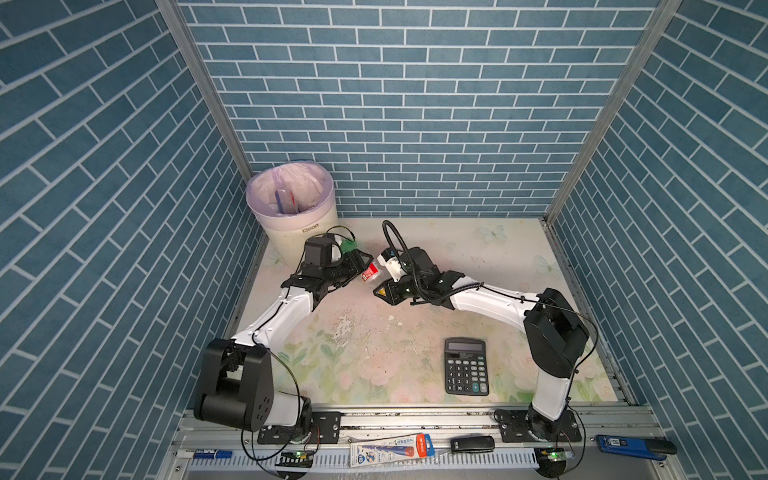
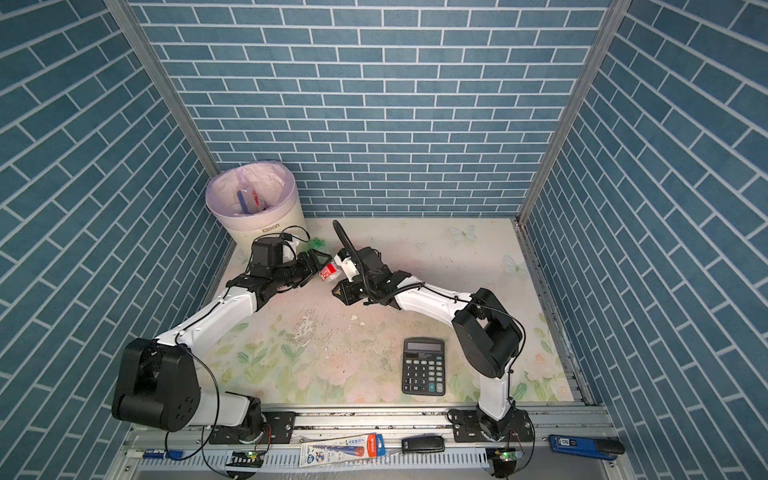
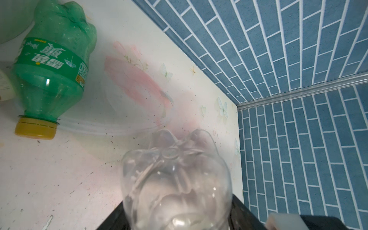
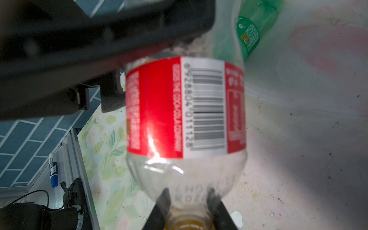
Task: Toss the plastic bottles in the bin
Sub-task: 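Lift the red-label bottle with right gripper while left gripper approaches it, then close the left gripper on the red-label bottle while right gripper holds it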
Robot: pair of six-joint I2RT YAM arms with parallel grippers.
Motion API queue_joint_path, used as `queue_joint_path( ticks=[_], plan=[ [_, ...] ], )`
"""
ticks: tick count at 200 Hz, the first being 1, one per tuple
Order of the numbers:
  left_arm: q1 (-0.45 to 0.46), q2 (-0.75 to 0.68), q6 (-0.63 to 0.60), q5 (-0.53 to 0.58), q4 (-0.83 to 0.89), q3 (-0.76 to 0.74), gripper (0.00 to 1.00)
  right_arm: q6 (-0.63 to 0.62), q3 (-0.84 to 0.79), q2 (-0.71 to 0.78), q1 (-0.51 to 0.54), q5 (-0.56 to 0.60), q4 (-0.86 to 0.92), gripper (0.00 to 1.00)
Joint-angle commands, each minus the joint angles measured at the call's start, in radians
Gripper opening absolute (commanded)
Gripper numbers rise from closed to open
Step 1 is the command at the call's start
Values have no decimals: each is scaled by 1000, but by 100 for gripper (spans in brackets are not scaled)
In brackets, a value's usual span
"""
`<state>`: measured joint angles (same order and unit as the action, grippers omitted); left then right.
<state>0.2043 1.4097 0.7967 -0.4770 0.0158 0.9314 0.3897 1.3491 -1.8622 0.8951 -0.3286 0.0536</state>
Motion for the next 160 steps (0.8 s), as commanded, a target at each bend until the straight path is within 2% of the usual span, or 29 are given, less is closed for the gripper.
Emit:
queue_joint_path(
  ticks=[1,18,60,77,91,125,160],
  plan=[
    [4,2,-7,33,-15,23,67,10,40,46,3,-24,-45,26],
    [4,-4,-8,44,-14,17,60,9,38,46,3,-27,-48,27],
    [4,-6,-11,70,1,11,58,7,34,41,2,-58,-60,35],
    [4,-7,-11,78,-2,9,57,7,26,48,3,-69,-75,34],
    [4,-7,-12,90,1,10,64,6,18,59,2,-73,-89,34],
    [4,4,-1,94,-10,7,75,3,22,60,2,-70,-82,33],
    [4,0,-3,103,-10,3,77,4,21,60,3,-70,-88,31]
  ],
)
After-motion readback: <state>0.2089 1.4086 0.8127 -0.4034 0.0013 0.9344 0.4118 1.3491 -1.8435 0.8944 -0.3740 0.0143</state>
